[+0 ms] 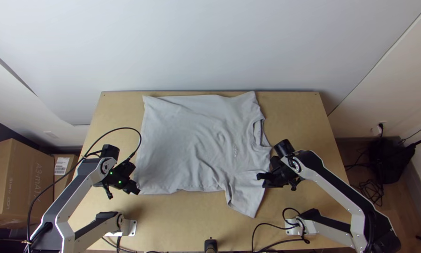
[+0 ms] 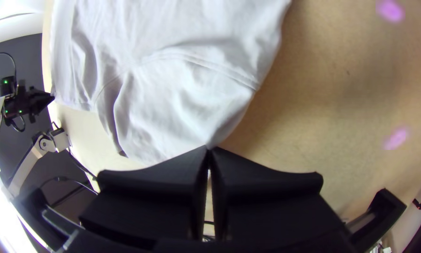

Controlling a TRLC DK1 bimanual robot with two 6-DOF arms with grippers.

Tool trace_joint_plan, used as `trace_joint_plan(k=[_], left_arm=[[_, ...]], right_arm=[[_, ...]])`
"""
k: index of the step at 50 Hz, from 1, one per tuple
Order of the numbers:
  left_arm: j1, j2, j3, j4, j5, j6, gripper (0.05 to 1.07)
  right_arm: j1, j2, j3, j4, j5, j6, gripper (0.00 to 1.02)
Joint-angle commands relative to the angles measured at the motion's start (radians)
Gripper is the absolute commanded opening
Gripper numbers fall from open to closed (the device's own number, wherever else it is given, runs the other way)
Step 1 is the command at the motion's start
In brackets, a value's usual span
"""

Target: Fold the t-shirt

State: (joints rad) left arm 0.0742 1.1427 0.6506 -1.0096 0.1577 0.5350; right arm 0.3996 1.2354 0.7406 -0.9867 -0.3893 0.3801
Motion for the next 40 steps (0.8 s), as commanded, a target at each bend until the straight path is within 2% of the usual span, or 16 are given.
trace_joint_plan(k=[1,9,14,19,24,35,40], left_arm=[[0.032,-0.031,0.012,0.008,0.017,0.01,0.08],[0.137,-0.041,0.126,-0.006,0.043,-0.026,0.08],[0.19,-0.038,0.185,-0.026,0.055,-0.059,0.08],[0.196,-0.067,0.216,-0.038,0.06,-0.106,0.08],[0.191,-0.1,0.261,-0.027,0.082,-0.167,0.08],[0.187,-0.081,0.494,0.08,0.089,-0.391,0.08],[0.191,-0.051,0.615,0.132,0.089,-0.474,0.08]], right_arm=[[-0.036,-0.027,0.039,-0.027,0.006,-0.007,0.02],[-0.125,-0.045,0.059,-0.035,0.006,-0.017,0.03],[-0.202,-0.067,0.077,-0.033,0.013,-0.053,0.02],[-0.234,-0.067,0.103,-0.033,0.041,-0.086,0.02],[-0.246,-0.08,0.169,-0.026,0.082,-0.122,0.02],[-0.237,-0.04,0.434,-0.004,0.084,-0.141,0.02],[-0.239,0.018,0.554,-0.009,0.106,-0.144,0.02]])
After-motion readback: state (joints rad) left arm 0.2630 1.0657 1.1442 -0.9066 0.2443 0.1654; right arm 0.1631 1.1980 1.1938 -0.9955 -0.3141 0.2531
